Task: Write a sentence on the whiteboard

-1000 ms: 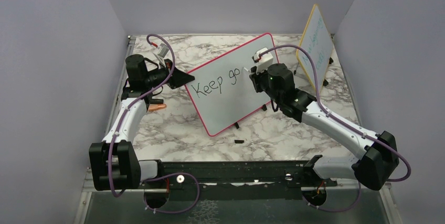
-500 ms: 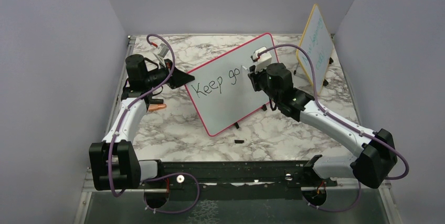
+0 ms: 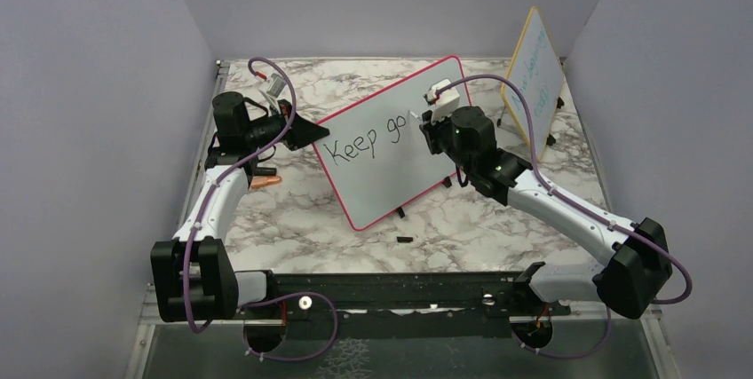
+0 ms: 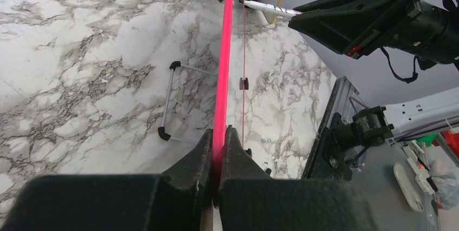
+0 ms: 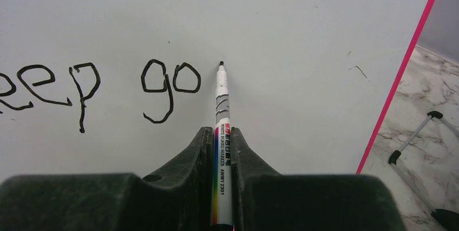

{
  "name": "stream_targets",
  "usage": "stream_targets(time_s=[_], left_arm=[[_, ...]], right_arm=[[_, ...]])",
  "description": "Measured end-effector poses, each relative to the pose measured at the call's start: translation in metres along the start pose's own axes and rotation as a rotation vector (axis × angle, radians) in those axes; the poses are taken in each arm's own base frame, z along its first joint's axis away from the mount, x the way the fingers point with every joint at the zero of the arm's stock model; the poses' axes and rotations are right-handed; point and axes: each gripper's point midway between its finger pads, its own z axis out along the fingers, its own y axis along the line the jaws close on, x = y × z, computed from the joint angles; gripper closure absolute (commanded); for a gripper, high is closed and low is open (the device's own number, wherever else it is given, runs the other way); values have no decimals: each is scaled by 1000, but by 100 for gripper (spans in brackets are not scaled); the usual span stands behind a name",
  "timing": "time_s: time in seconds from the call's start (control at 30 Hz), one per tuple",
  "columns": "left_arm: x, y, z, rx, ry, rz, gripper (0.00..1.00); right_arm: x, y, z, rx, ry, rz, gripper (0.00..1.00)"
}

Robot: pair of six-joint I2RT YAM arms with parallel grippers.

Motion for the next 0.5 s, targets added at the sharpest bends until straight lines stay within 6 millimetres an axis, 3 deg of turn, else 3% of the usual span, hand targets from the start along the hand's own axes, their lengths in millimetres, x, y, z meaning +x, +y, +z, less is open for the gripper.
stream_targets(time_s=[0.5], left_arm=[[0, 0, 0, 0, 0, 0, 100]], right_arm=[[-1, 3, 0, -20, -6, 0, 100]])
